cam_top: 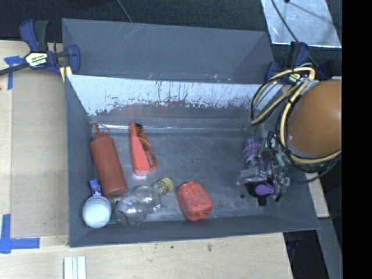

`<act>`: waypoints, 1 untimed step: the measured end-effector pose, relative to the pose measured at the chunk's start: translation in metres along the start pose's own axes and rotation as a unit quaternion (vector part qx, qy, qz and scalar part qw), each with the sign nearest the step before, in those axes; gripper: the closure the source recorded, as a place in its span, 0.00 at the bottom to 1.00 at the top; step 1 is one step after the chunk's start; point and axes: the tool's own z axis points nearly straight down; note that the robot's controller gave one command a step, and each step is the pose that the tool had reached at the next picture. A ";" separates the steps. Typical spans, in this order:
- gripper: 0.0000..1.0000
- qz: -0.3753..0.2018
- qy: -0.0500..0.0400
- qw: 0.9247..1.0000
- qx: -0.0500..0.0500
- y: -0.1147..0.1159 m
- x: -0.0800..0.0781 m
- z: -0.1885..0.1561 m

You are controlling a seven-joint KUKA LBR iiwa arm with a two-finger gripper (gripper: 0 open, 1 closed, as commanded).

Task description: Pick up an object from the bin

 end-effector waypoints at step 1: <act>1.00 0.005 0.000 1.000 -0.005 0.003 -0.006 -0.063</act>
Offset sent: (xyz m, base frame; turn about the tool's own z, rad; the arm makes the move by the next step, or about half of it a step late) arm 0.0191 0.0093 0.1715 0.0477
